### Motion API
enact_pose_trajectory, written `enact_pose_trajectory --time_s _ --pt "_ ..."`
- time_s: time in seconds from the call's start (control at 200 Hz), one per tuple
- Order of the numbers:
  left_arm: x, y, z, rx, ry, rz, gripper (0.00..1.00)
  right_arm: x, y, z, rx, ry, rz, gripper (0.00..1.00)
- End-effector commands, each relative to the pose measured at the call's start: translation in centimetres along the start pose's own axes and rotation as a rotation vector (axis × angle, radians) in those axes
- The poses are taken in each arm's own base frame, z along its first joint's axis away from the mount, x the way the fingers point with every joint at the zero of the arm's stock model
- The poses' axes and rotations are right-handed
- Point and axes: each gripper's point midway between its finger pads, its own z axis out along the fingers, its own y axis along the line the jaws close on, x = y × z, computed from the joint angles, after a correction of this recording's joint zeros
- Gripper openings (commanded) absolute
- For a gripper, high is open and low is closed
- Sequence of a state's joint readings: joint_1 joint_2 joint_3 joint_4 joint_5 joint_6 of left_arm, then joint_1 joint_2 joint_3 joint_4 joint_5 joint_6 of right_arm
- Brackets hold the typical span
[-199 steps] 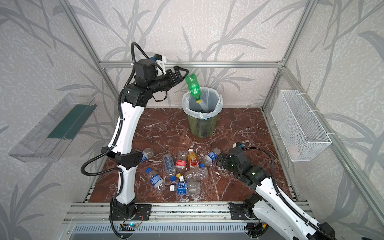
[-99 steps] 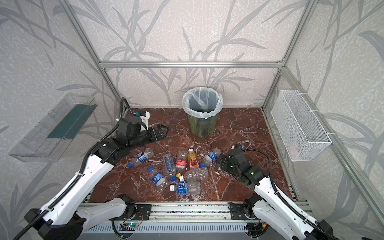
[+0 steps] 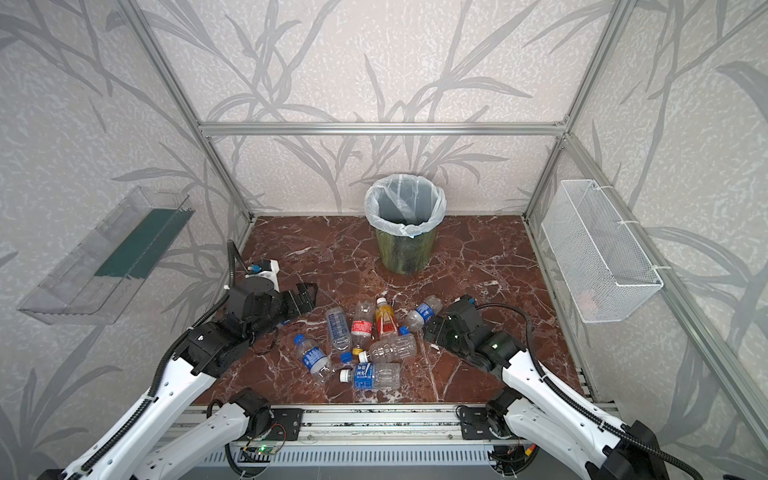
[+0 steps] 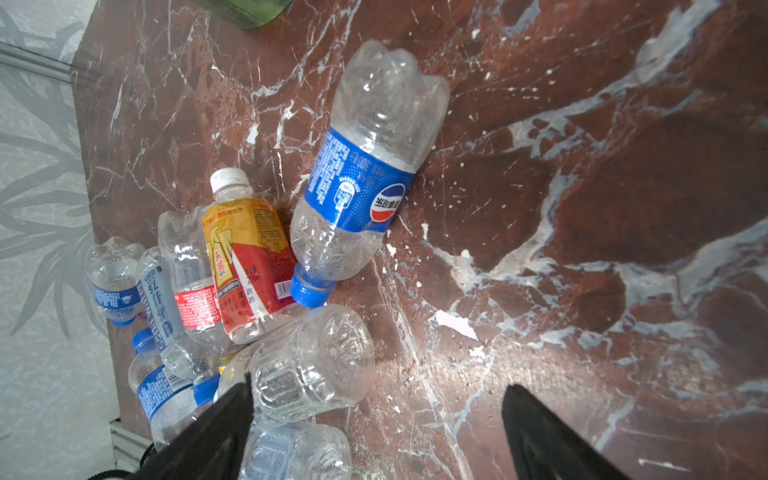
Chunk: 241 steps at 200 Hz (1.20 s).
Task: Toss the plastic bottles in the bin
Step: 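Lower the right gripper onto the clear blue-labelled water bottle and close it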
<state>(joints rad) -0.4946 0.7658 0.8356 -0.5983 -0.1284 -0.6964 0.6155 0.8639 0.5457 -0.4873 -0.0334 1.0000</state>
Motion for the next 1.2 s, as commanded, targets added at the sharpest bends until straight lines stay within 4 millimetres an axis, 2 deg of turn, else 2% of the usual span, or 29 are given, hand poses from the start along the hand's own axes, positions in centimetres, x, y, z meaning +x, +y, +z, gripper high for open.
enact_pose_trajectory --time_s 0.0,0.225,0.44,0.77,1.2 --pt "0.7 1.5 0.3 -0.052 -0.007 -0.019 0.97 -0.5 0.2 0.3 -0.003 -0.025 0.02 0.94" --pt "1.9 2.5 0.8 -0.071 0.009 -0.034 0.98 -1.7 1.6 1.6 -0.008 -0.046 0.053 0.92" --pt "2.1 3.0 0.5 -0.08 0.006 -0.04 0.97 -4.4 3.4 3.0 -0.005 -0.128 0.078 0.91" --pt "2.7 3.7 0.0 -0.09 0.005 -0.054 0.97 -6.3 3.3 6.2 0.062 -0.125 0.122 0.91" --pt "2.9 3.6 0.1 -0.082 0.013 -0.065 0.97 -6.3 2.2 10.1 0.107 -0.076 0.191 0.9"
